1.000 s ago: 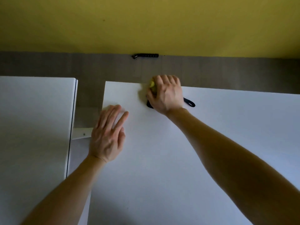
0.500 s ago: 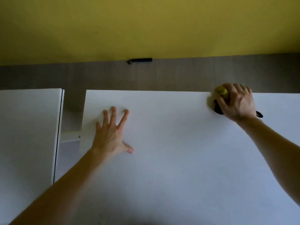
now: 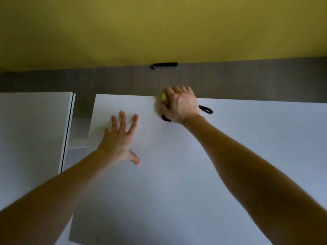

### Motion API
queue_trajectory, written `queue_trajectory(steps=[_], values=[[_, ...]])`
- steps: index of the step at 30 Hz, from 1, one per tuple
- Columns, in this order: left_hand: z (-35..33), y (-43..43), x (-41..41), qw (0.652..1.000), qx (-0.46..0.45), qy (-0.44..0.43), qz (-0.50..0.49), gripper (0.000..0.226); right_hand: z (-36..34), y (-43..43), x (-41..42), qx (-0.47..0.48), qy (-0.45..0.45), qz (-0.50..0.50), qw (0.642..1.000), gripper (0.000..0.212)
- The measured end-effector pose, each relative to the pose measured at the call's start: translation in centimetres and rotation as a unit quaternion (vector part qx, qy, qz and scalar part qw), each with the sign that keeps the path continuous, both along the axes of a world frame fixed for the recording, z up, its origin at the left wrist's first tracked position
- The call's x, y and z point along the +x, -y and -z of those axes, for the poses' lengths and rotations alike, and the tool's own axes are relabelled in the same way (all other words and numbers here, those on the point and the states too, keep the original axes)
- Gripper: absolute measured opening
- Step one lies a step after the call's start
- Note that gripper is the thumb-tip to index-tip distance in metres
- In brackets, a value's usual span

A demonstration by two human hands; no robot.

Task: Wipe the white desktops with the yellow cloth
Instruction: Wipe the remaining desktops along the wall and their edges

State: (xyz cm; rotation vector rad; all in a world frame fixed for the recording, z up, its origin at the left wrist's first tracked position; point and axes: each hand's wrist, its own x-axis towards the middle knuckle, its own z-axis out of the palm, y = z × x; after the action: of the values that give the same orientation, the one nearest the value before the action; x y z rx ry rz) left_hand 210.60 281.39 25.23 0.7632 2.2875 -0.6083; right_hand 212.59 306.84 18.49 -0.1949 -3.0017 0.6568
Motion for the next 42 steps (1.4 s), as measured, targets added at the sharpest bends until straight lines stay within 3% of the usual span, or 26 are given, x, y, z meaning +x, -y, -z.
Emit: queue_trajectory(steps=[5,9,15,18,20,22,24,28,31,34,38,40,42], values=[[0.2,0.0,-0.3,1.0,0.013,-0.001,0.005,0.173,-0.2,-17.2,14.2,0.048,0.025,0.155,0.986,0.047],[0.5,0.2,-0.4,1.0,0.018,-0.007,0.012,0.174,0.6,-15.4,14.3,0.104,0.045,0.276,0.954,0.038],[0.1,0.1,0.0,1.0,-0.001,-0.009,-0.017,0.172,-0.7,5.0,-1.3,0.044,0.052,0.055,0.996,0.034],[-0.7,-1.1,0.2,0.999,-0.005,0.001,-0.045,0.169,-0.7,5.3,-2.1,0.032,0.006,0.003,0.999,0.038],[-1.6,-2.5,0.8,0.997,0.042,-0.001,-0.061,0.146,0.3,-0.2,1.5,0.031,-0.03,-0.002,0.999,0.043],[-1.8,-3.7,1.7,0.981,0.18,-0.067,-0.022,0.099,1.1,-7.7,6.7,0.016,-0.021,0.031,0.999,0.045],[-1.1,-7.4,3.6,0.949,0.293,-0.104,0.039,0.069,0.6,-17.2,13.8,0.024,0.003,0.099,0.995,0.049],[2.5,-18.3,8.7,0.902,0.398,-0.094,0.136,0.049,-1.5,-30.6,25.7,0.073,0.058,0.229,0.969,0.056],[4.9,-23.0,11.8,0.892,0.425,-0.109,0.109,0.049,-1.0,-30.1,25.2,0.096,0.075,0.319,0.94,0.048],[6.3,-23.1,12.9,0.871,0.469,-0.13,0.072,0.049,-0.1,-24.4,19.1,0.095,0.049,0.208,0.972,0.04],[7.1,-22.9,12.7,0.868,0.463,-0.165,0.069,0.044,0.1,-16.6,11.4,0.043,0.024,0.046,0.998,0.047],[7.4,-23.1,12.6,0.865,0.467,-0.169,0.068,0.044,0.1,-18.2,12.3,0.021,0.02,0.015,0.999,0.053],[7.2,-23.0,12.4,0.862,0.476,-0.157,0.077,0.046,-0.2,-23.4,16.5,0.012,0.013,0.045,0.999,0.053]])
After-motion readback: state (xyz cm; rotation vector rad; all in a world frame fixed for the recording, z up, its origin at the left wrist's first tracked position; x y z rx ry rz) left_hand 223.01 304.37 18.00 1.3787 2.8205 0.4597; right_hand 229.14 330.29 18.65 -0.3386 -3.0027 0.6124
